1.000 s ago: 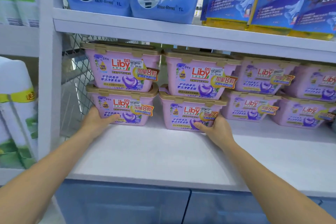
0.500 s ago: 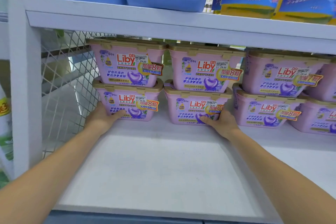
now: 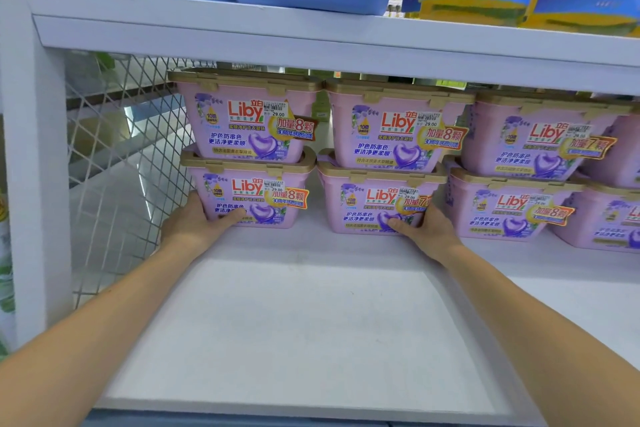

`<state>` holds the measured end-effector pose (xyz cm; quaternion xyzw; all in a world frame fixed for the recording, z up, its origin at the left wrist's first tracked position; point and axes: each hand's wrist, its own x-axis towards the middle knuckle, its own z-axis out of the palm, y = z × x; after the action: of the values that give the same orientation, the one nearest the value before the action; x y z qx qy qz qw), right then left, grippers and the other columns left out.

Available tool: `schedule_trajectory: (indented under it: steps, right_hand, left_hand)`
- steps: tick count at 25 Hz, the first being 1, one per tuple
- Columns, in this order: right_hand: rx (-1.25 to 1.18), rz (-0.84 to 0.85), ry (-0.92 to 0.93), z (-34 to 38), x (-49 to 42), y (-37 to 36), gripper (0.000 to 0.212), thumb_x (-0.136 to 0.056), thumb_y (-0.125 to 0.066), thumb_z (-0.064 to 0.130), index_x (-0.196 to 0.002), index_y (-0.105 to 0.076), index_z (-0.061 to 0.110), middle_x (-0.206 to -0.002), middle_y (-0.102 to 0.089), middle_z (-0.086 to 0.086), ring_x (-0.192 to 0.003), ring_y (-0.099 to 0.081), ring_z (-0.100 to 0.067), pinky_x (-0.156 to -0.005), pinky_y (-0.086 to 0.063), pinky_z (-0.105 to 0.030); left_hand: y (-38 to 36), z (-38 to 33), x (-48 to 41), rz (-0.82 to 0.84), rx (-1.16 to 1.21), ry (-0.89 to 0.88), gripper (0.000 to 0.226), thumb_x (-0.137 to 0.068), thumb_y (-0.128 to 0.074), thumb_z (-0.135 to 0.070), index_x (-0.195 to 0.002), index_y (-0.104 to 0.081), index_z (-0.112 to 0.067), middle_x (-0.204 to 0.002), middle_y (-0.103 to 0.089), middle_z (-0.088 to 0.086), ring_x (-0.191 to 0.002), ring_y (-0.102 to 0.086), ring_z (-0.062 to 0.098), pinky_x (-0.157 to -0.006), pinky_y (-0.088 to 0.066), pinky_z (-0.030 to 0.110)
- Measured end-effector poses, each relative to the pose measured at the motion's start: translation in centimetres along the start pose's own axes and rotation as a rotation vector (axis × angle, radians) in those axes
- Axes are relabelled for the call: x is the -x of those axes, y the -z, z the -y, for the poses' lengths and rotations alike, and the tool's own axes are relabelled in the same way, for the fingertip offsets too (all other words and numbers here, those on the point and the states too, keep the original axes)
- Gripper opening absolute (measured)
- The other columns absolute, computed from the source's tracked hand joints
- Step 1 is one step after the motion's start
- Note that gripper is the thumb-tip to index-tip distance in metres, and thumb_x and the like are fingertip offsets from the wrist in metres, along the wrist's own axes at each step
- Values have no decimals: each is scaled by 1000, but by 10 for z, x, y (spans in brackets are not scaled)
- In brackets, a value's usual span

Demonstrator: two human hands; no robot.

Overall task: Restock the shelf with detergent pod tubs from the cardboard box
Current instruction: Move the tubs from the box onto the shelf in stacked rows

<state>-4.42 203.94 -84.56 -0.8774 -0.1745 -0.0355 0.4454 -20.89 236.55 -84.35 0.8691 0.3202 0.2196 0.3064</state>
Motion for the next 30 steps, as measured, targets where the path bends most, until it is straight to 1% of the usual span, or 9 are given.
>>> schedule_trajectory:
  steps: [5, 7, 9, 11, 16, 20, 23, 26, 30]
  right_hand:
    - [-30, 0, -25, -1, 1, 3, 34, -75, -73, 36, -72, -39, 33, -68, -49, 13, -84, -52, -20, -79, -39, -27]
    - [-64, -19, -7, -4, 4, 3, 30, -74, -74, 34, -91, -51, 25, -77, -57, 10, -89, -56, -20, -83, -41, -28]
    - [-137, -58, 1, -2, 11, 5, 50, -75, -74, 26, -116, -48, 13, -98, -65, -1, -100, -62, -25, -84, -46, -27]
    - [-174, -95, 4, 2, 22, 8, 55, -79, -70, 21, -126, -44, 8, -112, -63, -8, -107, -61, -29, -78, -47, -21]
    - [228, 46, 33, 4, 73, 34, 77, -83, -63, 36, -144, -22, 12, -132, -53, -17, -126, -45, -34, -98, -40, -37]
    - [447, 168, 177, 6, 139, 70, 75, -85, -60, 35, -145, -24, 8, -152, -31, -13, -138, -30, -30, -112, -25, -36]
    - [469, 131, 277, -9, 194, 109, 66, -84, -62, 29, -140, -35, 6, -148, -37, -14, -136, -34, -31, -111, -25, -36]
    - [446, 134, 286, -32, 246, 149, 59, -86, -61, 29, -136, -40, 8, -144, -43, -10, -132, -39, -27, -108, -28, -32]
    - [335, 162, 208, -84, 313, 188, 59, -85, -47, 50, -134, -45, 17, -142, -45, 0, -133, -39, -17, -105, -29, -27]
  left_hand:
    - [-1, 2, 0, 12, -41, -47, 83, -52, -47, -77, -116, -50, -24, -115, -69, 2, -107, -62, 30, -89, -49, 41]
    - [-1, 4, 0, 7, -31, -50, 78, -57, -47, -72, -117, -52, -23, -116, -68, 3, -107, -62, 31, -90, -49, 41]
    - [-1, 3, 3, -3, 4, -48, 72, -61, -49, -67, -114, -56, -20, -114, -69, 6, -105, -62, 32, -88, -49, 41]
    - [-2, 1, 10, -54, 43, -38, 63, -71, -57, -58, -114, -58, -11, -115, -68, 14, -107, -60, 36, -88, -48, 41]
    - [12, -7, 62, -208, 25, -131, 54, -90, -55, -32, -127, -45, 6, -127, -54, 33, -117, -50, 45, -91, -40, 44]
    - [34, -18, 143, -193, -7, -383, 57, -87, -44, -36, -130, -46, 2, -130, -54, 26, -121, -49, 40, -99, -35, 43]
    - [34, -23, 227, -77, -24, -422, 65, -82, -41, -47, -130, -48, -3, -130, -55, 19, -123, -48, 35, -104, -30, 37]
    - [23, -22, 305, 99, -44, -420, 78, -76, -30, -62, -131, -48, -11, -132, -53, 6, -126, -45, 22, -97, -27, 19]
    - [10, -17, 385, 172, -150, -488, 72, -83, -24, -70, -126, -52, -20, -124, -55, -4, -118, -41, 8, -93, -26, 15]
